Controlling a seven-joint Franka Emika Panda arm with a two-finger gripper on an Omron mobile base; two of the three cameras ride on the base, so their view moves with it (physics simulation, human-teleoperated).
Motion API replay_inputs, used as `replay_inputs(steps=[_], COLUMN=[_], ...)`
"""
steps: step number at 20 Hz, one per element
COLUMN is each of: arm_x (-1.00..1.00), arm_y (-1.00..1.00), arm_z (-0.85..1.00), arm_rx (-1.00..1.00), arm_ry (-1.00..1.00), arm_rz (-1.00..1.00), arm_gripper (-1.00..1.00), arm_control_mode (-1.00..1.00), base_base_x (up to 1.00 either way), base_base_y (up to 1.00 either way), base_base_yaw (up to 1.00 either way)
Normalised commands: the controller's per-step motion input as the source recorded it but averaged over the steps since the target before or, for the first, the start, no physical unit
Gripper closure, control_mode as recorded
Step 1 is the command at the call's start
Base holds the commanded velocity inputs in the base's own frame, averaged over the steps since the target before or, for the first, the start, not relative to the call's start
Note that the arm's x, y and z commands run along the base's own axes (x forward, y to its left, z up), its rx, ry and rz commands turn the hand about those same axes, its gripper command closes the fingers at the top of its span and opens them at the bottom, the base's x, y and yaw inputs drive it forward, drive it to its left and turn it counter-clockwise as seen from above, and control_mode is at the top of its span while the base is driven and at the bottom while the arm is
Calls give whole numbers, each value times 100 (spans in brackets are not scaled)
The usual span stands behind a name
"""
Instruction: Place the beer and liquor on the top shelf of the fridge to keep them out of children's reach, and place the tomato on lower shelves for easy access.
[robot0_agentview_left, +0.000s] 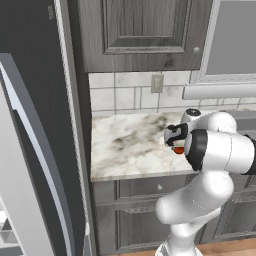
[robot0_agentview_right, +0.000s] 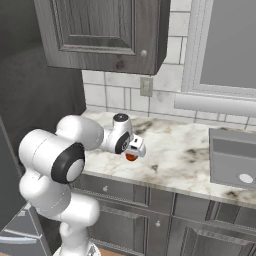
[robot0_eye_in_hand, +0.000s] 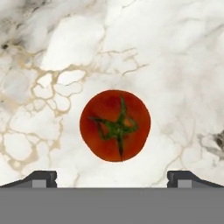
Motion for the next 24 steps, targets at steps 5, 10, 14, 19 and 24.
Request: replay_inputs(steps=[5,10,14,19,24], arm_x=[29,24,6,0,0], arm_y=[0,-2,-13,-13,-6], arm_z=[-10,-17,-26,-22,-20], arm_rx=[0,0,0,0,0], arm_ry=[0,0,4,5,6], arm_rz=[0,0,0,0,0], arm_gripper=[-100,-100,-100,-100,-100], arm_control_mode=[-100,-100,-100,-100,-100], base_base_x=[0,0,0,0,0], base_base_y=[0,0,0,0,0], base_base_yaw=[0,0,0,0,0])
